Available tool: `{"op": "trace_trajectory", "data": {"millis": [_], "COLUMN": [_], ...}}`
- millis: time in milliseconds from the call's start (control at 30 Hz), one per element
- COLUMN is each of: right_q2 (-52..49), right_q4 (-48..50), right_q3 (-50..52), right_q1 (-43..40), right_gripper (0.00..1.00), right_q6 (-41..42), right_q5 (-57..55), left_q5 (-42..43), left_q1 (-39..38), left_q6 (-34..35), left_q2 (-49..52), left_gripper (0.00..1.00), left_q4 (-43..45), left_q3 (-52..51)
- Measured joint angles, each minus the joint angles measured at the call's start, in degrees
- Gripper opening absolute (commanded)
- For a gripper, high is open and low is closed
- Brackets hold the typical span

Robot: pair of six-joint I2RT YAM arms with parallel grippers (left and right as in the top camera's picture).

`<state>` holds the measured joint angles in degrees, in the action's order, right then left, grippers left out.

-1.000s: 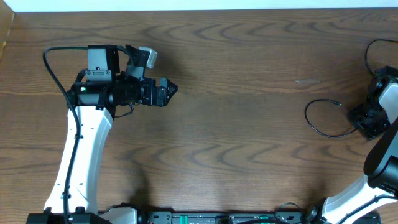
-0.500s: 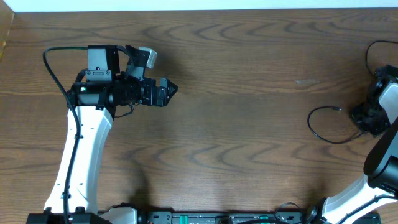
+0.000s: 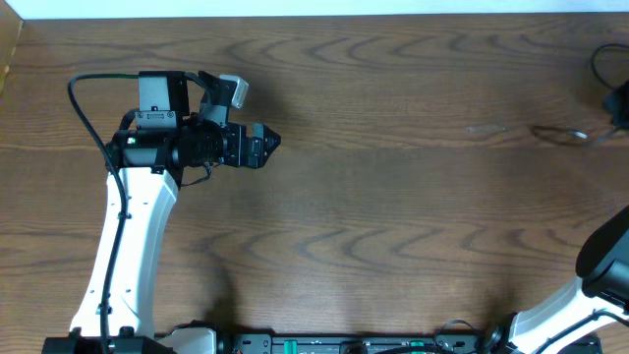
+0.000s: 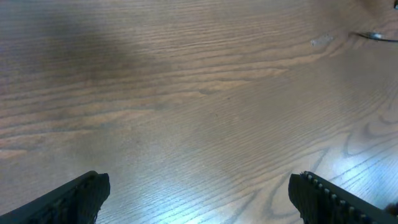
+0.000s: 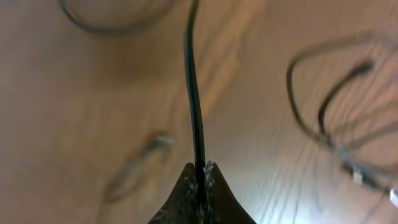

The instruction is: Untangle cables

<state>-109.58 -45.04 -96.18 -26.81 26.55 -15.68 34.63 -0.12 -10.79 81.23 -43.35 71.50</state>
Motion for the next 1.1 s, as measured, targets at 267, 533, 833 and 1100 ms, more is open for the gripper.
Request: {"op": "trace_trajectory", "data": {"millis": [267,533,833,1100], "right_q2": [-1.9,-14.8,-26.0,-28.5], "right_q4": [1.4,0.7,-0.5,-0.8], "right_q3": [-10.5,-17.0,-21.3,-22.4], "right_q1": [-6.8,-11.1,-10.2,-11.2], "right_gripper": [0.01,0.01,0.01,0.01], "right_q6": [-6.8,-9.5,-9.8,-9.6], "right_q5": [0.2,-0.7,-0.4,-0.9], "left_q5": [0.0,0.0,0.0,0.0], "left_q1": [0.0,0.0,0.0,0.0], "left_q6": [0.0,0.0,0.1,0.1], "left_q2": [0.0,0.0,0.0,0.0], "left_gripper": [0.98,0.98,0.98,0.98], "left_q4": [0.0,0.1,0.3,0.3], "left_q3": [0.0,0.0,0.0,0.0]}}
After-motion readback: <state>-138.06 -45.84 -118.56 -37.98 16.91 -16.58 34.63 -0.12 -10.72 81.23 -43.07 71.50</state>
